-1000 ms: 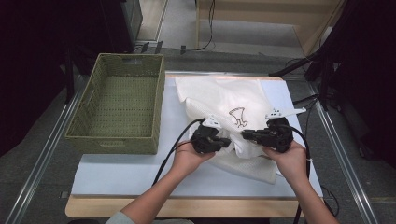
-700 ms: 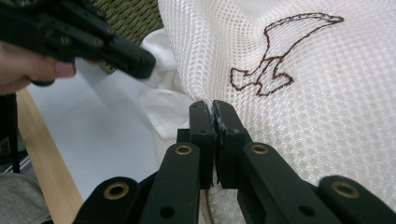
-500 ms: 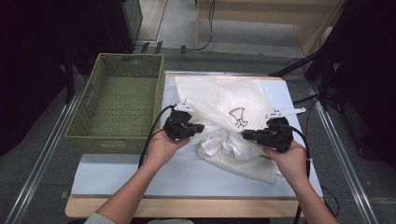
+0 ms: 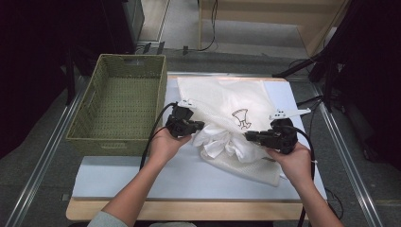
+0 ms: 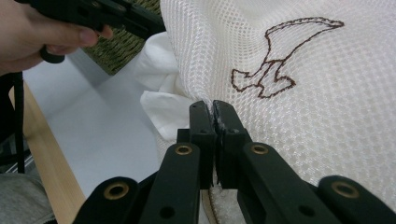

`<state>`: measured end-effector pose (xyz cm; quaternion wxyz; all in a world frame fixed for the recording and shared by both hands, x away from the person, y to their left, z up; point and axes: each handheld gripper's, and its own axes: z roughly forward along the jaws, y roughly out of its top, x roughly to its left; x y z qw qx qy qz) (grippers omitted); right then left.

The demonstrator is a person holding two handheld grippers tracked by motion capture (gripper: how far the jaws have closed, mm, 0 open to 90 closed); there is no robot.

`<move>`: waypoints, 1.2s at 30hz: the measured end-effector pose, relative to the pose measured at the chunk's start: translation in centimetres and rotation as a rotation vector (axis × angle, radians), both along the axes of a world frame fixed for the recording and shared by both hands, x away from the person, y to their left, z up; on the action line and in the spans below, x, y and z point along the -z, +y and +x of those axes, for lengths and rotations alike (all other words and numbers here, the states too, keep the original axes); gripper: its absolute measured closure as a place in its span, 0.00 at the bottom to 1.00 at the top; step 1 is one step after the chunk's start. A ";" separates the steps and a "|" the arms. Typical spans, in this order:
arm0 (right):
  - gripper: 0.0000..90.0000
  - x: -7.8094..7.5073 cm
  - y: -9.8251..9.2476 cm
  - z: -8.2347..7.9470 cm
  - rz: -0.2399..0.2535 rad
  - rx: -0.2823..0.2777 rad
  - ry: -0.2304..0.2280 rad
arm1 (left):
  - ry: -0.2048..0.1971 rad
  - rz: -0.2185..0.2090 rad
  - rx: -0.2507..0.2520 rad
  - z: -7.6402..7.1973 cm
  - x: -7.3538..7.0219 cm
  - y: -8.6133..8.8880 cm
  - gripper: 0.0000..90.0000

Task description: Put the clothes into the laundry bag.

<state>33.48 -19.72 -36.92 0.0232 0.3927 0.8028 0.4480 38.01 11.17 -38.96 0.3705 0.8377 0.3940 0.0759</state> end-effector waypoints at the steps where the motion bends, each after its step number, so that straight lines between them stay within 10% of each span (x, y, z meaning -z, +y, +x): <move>1: 0.99 0.0 0.0 0.0 0.001 0.001 0.003 | 0.012 0.002 -0.005 0.2 0.4 -0.1 1.00; 11: 0.99 0.0 0.0 0.1 0.000 -0.001 0.002 | 0.043 -0.034 0.044 0.2 3.8 -3.0 1.00; 28: 0.99 0.0 -0.1 0.1 0.007 0.013 0.007 | 0.016 -0.136 0.121 -0.2 5.2 -8.2 1.00; 36: 0.99 0.1 0.2 0.1 -0.002 0.002 0.006 | 0.042 -0.068 0.074 1.2 6.8 -8.7 1.00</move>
